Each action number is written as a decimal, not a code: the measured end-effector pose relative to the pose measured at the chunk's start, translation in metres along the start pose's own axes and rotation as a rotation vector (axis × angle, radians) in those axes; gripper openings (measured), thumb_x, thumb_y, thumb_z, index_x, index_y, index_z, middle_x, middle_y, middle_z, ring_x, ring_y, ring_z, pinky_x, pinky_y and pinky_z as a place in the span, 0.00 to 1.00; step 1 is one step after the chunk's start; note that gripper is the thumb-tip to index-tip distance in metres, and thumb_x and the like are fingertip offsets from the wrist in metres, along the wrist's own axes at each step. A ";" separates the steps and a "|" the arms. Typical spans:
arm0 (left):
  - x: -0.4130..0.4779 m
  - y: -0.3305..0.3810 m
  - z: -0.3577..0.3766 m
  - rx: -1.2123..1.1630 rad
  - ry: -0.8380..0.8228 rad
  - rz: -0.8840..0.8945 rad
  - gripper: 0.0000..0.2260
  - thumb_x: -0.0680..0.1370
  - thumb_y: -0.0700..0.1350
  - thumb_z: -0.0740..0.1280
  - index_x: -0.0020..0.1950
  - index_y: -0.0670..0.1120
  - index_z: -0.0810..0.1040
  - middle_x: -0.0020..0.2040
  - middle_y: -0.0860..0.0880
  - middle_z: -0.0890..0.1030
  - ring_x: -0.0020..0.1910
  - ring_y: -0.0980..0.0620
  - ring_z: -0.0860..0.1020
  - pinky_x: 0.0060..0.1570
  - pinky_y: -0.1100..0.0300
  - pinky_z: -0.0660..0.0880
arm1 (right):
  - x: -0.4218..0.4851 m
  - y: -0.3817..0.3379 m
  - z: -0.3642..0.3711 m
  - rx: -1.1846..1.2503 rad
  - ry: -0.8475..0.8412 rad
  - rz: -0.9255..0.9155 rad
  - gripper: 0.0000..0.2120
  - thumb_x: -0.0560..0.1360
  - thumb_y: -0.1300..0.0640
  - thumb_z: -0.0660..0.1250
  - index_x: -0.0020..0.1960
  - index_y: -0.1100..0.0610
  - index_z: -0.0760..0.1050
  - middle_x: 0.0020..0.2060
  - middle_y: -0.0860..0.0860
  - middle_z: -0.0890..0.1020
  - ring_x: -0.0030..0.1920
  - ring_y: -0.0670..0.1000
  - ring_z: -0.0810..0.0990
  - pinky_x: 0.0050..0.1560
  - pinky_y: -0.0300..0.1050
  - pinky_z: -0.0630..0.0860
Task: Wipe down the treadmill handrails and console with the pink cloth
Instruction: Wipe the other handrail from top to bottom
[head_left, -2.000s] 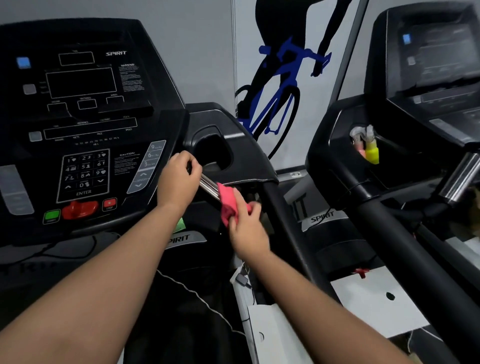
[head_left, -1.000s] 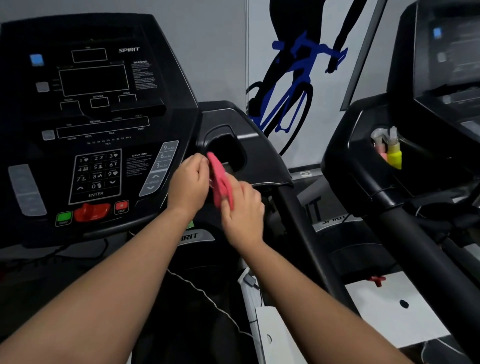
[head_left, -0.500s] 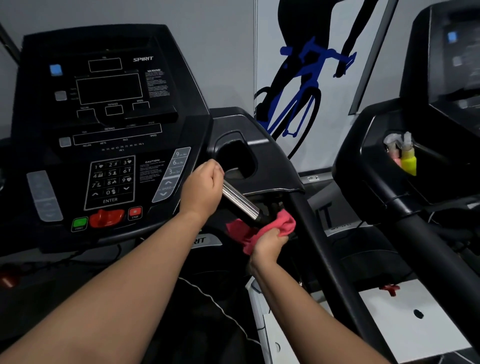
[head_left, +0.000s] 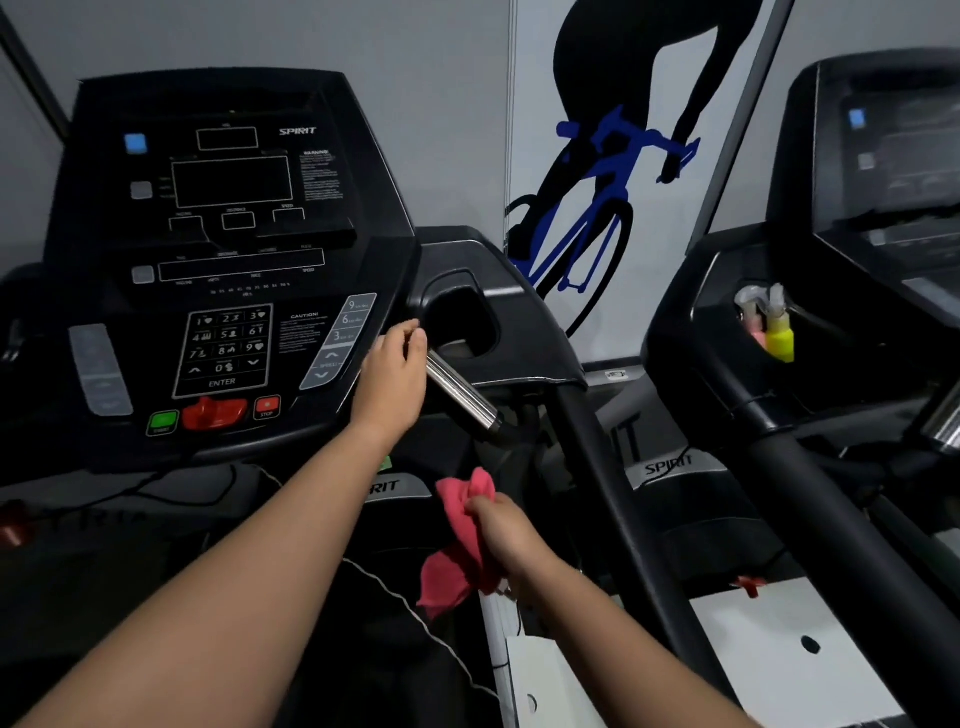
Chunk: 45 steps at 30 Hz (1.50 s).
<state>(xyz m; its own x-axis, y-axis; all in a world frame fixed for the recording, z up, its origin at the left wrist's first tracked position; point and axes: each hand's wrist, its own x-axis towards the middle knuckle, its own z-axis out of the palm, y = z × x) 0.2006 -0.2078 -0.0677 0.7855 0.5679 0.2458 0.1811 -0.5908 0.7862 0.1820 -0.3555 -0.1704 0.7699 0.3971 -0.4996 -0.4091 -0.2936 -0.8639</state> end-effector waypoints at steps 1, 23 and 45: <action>-0.008 0.001 0.001 -0.049 0.012 -0.038 0.19 0.83 0.51 0.53 0.73 0.47 0.67 0.71 0.47 0.69 0.70 0.48 0.66 0.70 0.54 0.62 | -0.003 -0.005 -0.001 0.013 -0.017 -0.021 0.08 0.77 0.56 0.61 0.54 0.57 0.72 0.40 0.51 0.77 0.43 0.51 0.76 0.43 0.42 0.71; -0.111 -0.043 -0.052 -0.158 -0.053 -0.293 0.08 0.80 0.50 0.63 0.44 0.49 0.79 0.40 0.54 0.81 0.41 0.56 0.78 0.41 0.64 0.71 | -0.052 -0.057 0.058 0.264 -0.357 -0.155 0.18 0.77 0.59 0.64 0.64 0.53 0.64 0.48 0.50 0.78 0.43 0.47 0.78 0.46 0.46 0.78; -0.024 -0.046 -0.254 -0.374 -0.206 0.121 0.10 0.77 0.36 0.58 0.39 0.46 0.73 0.34 0.49 0.71 0.32 0.56 0.69 0.34 0.65 0.65 | -0.060 -0.182 0.179 -0.068 -0.305 -0.613 0.15 0.68 0.44 0.63 0.47 0.53 0.78 0.42 0.55 0.79 0.41 0.52 0.75 0.40 0.44 0.69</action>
<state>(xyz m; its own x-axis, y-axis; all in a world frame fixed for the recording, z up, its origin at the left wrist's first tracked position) 0.0226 -0.0483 0.0341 0.8964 0.3586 0.2604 -0.1163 -0.3767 0.9190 0.1231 -0.1701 0.0057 0.6759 0.7333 0.0736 0.0955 0.0119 -0.9954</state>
